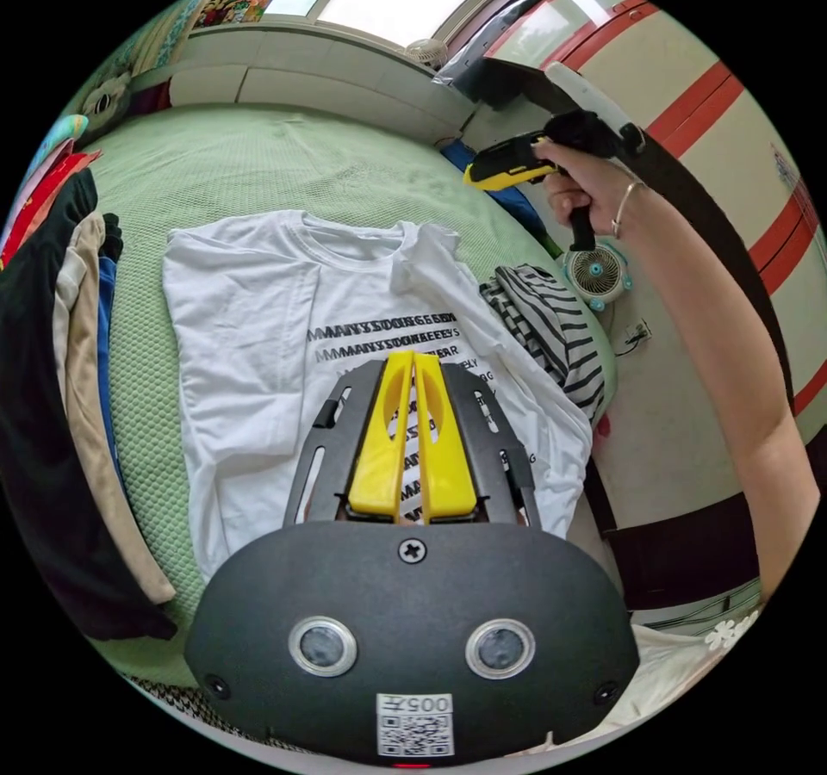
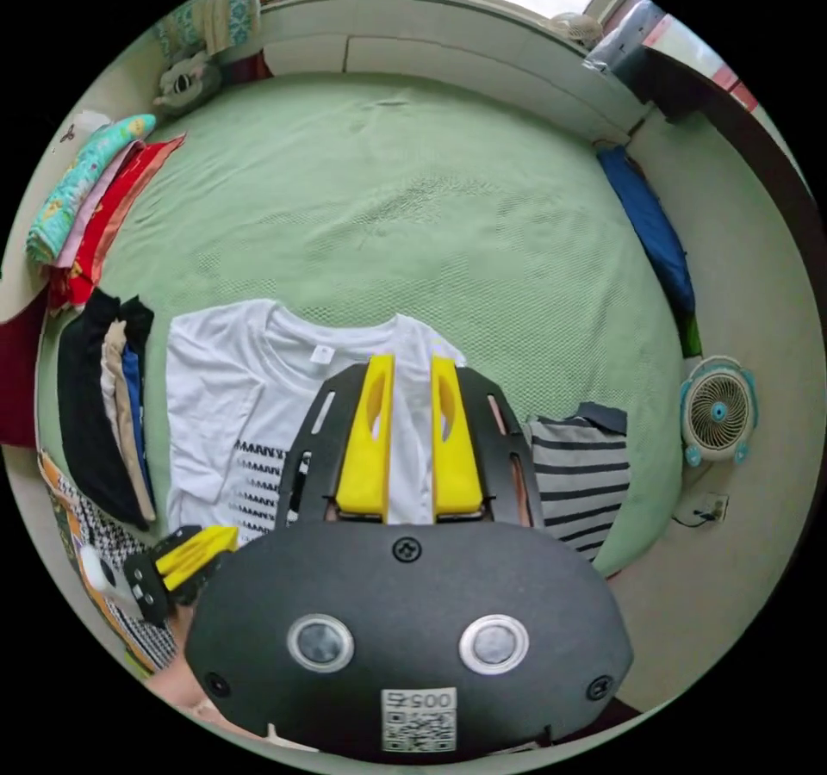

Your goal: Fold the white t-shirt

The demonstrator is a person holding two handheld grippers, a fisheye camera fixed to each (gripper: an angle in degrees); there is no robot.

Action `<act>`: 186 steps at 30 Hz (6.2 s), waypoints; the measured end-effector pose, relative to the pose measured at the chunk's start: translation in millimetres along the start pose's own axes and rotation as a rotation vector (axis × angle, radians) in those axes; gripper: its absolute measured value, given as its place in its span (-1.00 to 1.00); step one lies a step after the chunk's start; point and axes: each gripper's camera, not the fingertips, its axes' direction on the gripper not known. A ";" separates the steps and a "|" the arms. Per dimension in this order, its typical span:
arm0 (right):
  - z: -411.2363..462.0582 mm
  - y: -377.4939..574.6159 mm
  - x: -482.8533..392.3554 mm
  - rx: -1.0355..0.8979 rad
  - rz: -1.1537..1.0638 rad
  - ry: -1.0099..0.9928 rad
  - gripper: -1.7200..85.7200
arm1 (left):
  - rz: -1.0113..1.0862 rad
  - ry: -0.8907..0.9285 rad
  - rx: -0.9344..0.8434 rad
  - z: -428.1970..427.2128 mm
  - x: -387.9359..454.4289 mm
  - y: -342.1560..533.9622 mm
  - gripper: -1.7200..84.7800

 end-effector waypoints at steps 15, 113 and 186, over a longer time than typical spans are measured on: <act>93.7 78.4 37.5 -0.175 -0.035 -0.225 -0.84 | -0.004 0.002 -0.001 3.5 -7.5 -0.6 -0.97; 53.5 76.8 40.3 0.053 0.111 -0.161 -0.81 | -0.082 0.010 -0.010 -59.4 -51.1 22.3 -0.98; 57.4 589.9 77.4 0.264 0.139 -0.317 -0.74 | -0.087 -0.428 -0.047 -281.2 39.7 366.2 -0.68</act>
